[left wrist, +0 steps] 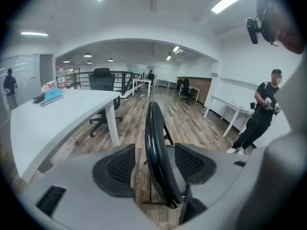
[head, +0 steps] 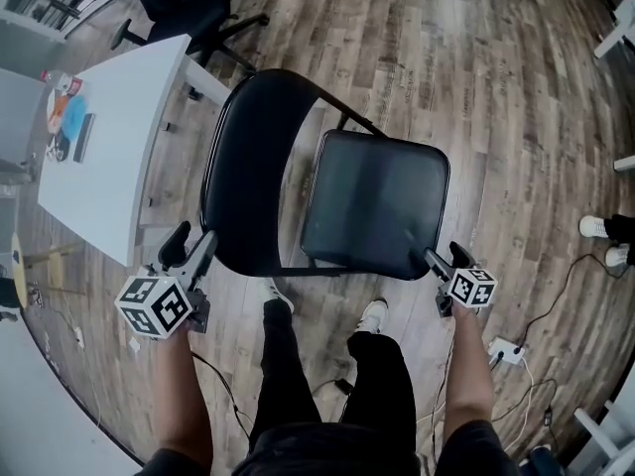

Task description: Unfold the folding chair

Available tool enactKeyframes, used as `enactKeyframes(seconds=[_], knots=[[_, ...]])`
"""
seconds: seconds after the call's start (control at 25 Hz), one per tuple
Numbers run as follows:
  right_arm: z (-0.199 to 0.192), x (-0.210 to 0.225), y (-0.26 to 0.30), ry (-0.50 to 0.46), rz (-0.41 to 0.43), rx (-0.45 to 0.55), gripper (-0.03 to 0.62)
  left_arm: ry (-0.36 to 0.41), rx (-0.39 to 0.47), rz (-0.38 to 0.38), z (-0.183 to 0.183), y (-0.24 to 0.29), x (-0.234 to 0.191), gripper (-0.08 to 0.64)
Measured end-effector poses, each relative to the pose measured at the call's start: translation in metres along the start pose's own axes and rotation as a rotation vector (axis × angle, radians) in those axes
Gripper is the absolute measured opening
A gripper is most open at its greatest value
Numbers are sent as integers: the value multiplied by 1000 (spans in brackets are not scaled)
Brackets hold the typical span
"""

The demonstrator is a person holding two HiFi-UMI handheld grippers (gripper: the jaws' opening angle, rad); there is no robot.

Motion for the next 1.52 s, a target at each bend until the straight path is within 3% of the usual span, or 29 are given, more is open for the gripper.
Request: enactKeyframes(seconds=[0.2,0.24,0.36,0.4,0.44,0.68,0.96,1.12,1.52], knots=[[39,-134,-89,-209,-17,103,412,-78,79,-45,11,-63,37,186],[47,-160,-107,-256,-36,134,374,-81,95,-56,15,-73,47,140],[65,-233,-159,-377,-125,239,112,-61,138,-84,25,-102,72,16],[68,-255,-174,-402,-159,273,43,-49,152,-103,26,-110,79,6],[69,-275,-189,-421,-191,303,19,-34,166,-127,24,-119,87,6],[33,-383,-269,-462,-337,472,15,40,237,-285,-8,-182,116,6],[-36,-481,-322,-473,-395,519,14,80,266,-320,-46,-275,120,6],[-68,-524,-343,-511,-380,548,14,44,276,-340,-65,-316,120,6],[-104,-576,-375,-592,-361,617,14,79,341,-390,-82,-372,132,6]])
Point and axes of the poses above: the fingertips, and each gripper's own axes: y forward along the fingers, x to its right, z out of its top, the point moved 5 cm from there along -y, backward along the fingers, and after that the axes turned 4 degrees about y, right-handed, at the moved point
